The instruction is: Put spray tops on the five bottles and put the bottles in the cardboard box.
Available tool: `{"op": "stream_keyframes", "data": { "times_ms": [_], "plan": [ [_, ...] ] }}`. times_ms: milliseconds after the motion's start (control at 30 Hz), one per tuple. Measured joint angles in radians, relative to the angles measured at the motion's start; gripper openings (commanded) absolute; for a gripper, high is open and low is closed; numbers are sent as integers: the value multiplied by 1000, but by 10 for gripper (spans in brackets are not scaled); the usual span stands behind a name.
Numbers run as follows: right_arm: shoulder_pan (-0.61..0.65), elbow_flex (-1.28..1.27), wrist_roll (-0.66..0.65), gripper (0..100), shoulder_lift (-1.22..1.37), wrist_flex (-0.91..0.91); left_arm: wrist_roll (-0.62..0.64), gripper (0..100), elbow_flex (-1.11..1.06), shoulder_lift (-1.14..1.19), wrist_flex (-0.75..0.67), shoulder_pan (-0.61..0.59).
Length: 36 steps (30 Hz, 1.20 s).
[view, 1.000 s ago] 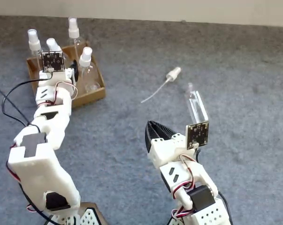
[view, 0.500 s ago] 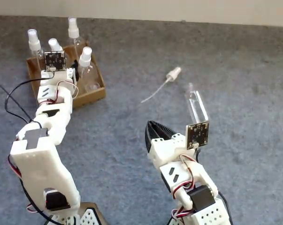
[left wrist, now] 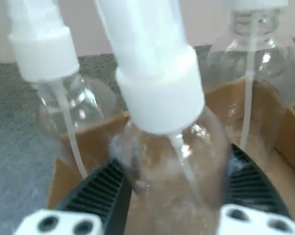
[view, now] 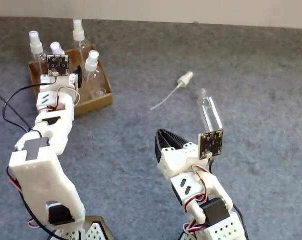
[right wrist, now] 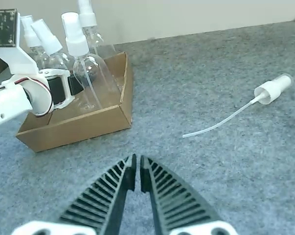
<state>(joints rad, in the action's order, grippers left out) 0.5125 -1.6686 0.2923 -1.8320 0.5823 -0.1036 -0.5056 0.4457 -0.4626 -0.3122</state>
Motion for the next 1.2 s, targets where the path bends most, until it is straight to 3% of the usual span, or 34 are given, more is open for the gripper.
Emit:
{"op": "stream_keyframes", "data": {
  "times_ms": [567, 1200],
  "plan": [
    [0, 0, 0, 13, 0, 0, -3, 337, -11, 2, 31, -3],
    [-6, 0, 0, 14, 0, 2, -92, 337, -298, -265, 61, -83]
  ]
}}
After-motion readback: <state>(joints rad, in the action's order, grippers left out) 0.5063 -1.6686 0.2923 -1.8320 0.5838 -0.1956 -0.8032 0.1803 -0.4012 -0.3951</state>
